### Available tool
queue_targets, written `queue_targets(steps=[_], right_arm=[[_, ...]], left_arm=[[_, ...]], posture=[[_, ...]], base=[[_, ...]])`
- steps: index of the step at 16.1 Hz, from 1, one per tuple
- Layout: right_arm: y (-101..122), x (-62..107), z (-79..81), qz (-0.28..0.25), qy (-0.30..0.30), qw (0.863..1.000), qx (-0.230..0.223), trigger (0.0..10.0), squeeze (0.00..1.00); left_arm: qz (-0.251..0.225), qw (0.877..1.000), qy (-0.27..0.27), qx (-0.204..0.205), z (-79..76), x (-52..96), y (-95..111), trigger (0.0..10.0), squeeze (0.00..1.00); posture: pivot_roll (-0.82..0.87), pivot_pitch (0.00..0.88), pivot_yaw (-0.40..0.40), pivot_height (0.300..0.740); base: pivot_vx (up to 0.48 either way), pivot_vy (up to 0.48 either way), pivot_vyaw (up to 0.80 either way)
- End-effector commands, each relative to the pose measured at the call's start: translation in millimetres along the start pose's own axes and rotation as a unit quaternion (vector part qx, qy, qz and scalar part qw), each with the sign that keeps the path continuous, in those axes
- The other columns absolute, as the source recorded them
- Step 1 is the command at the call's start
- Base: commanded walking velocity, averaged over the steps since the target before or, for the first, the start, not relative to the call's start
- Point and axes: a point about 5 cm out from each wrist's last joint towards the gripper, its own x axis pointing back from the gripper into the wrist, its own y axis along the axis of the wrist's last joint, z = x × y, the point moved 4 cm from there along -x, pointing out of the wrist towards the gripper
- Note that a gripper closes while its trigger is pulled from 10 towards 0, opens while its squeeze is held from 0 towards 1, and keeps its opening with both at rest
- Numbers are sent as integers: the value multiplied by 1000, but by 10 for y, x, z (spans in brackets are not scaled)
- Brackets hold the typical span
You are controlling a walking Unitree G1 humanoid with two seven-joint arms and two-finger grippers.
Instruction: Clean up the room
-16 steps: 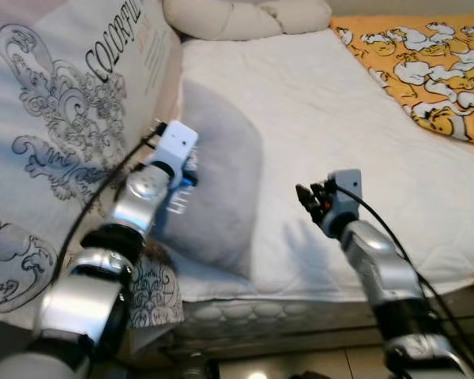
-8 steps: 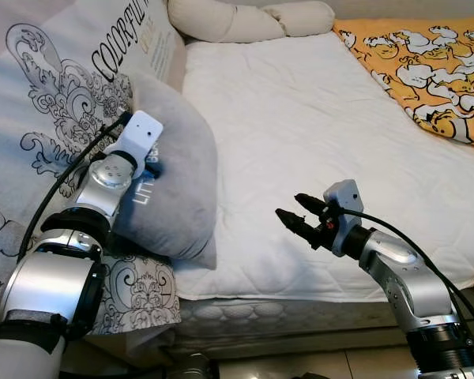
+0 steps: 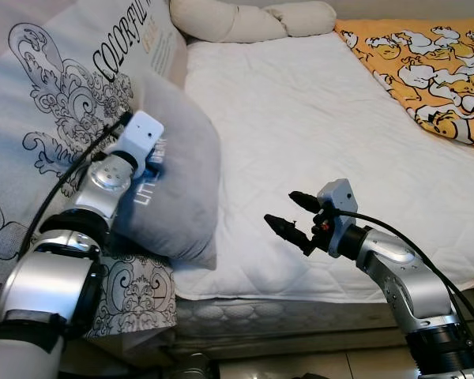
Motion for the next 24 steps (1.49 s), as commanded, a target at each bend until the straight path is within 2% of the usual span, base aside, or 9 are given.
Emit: queue_targets(steps=[1,4,6,8,9,10,13,20,24], right_arm=[[8,14,6,-7,-5,1000,-4,10000,1000],[39,53,-28,-27,-36,999,-14,10000,1000],[47,87,-60,-36,-66,997,0,10000,1000],[129,86,-135,-65,-128,990,-8,10000,1000],[156,86,-163,-73,-152,986,-17,10000,1000],[147,86,-212,-65,-194,979,-25,10000,0],[167,198,-312,-82,-277,956,-45,10000,0],[126,287,-396,-64,-396,916,8,10000,0],[80,235,-347,-58,-361,930,-23,10000,0]], left_arm=[[-32,999,14,-11,164,-17,177,10000,1000],[-67,997,45,7,339,45,245,10000,1000],[-114,987,69,94,398,130,328,10000,1000],[-146,963,58,220,167,297,370,10000,804],[-153,961,53,223,94,356,375,10000,804],[-147,960,47,234,-146,507,288,10000,702],[-98,963,31,250,-573,841,83,10000,671],[-44,969,25,243,-844,1053,-7,10000,663],[-31,968,34,247,-854,1052,-43,10000,659]], posture=[[-41,0,80,740],[-45,0,90,740],[-34,0,72,740],[-32,0,46,740],[-30,0,38,740],[-25,0,31,740],[-24,0,15,740],[-24,0,23,740],[-32,0,27,740]], base=[[0,0,0],[0,0,0],[0,0,0],[0,0,0],[0,0,0],[0,0,0],[0,-329,0],[0,-437,0],[0,-438,0]])
